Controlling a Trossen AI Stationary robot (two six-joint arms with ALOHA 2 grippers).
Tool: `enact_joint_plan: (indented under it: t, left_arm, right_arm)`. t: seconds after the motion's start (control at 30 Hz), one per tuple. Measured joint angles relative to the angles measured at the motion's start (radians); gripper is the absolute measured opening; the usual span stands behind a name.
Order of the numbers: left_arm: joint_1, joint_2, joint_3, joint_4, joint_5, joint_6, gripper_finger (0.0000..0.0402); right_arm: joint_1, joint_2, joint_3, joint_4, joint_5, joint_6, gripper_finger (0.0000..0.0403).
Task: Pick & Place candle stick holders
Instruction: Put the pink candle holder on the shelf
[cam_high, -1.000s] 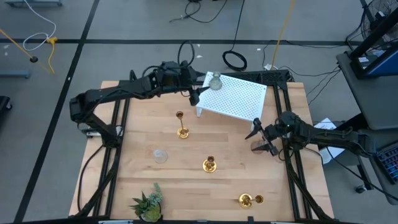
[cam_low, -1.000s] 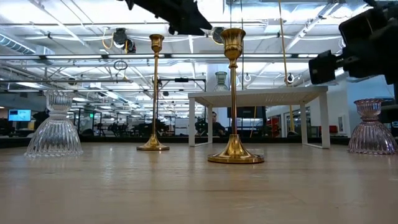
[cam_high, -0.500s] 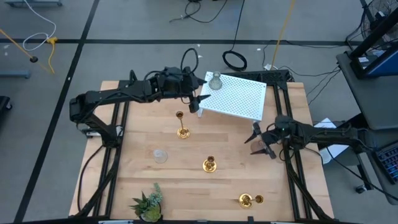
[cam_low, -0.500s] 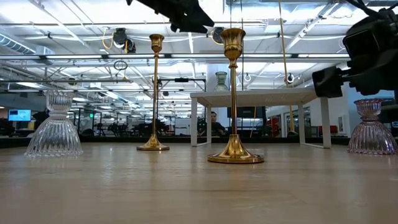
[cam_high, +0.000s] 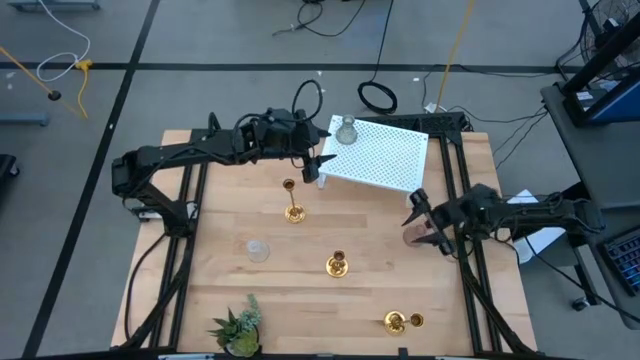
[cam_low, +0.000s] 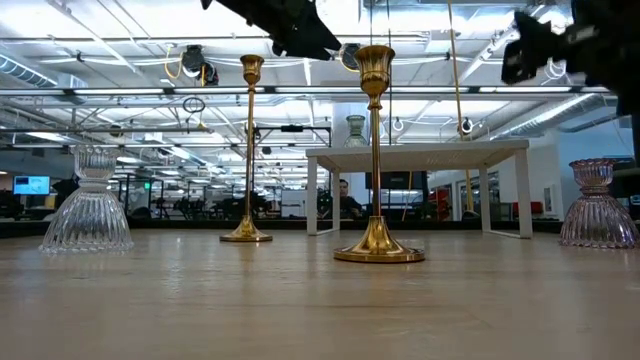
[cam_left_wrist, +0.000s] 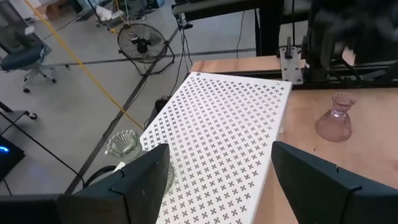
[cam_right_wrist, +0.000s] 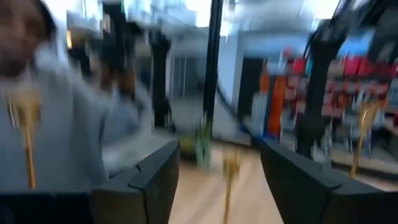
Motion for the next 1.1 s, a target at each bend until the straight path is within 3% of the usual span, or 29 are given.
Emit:
enact_joint_plan:
  t: [0.2,0.43,0.63,0.87,1.1]
  left_arm:
    - [0.000,0.000,0.000,-0.003,0.000,-0.003,0.0289]
    - [0.000,0.000,0.000,-0.003,0.000,-0.002,0.0289]
    - [0.000,0.000,0.000,-0.009,0.000,-0.002,0.0289]
    - [0.000,0.000,0.000,-0.019,0.000,-0.002,0.0289]
    - [0.000,0.000,0.000,-0.051,0.000,-0.029,0.0289]
  right_arm:
    - [0.002,0.002,0.041,-0.024,-0.053,0.201,0.0195]
    - [0.031,0.015,0.292,-0.432,-0.025,0.142,0.0176]
    - [0.194,0.063,0.499,-0.911,0.259,0.044,0.0156]
    - [0.410,0.107,0.520,-0.981,0.424,0.184,0.0148]
    - [0.545,0.146,0.518,-1.259,0.660,0.475,0.0148]
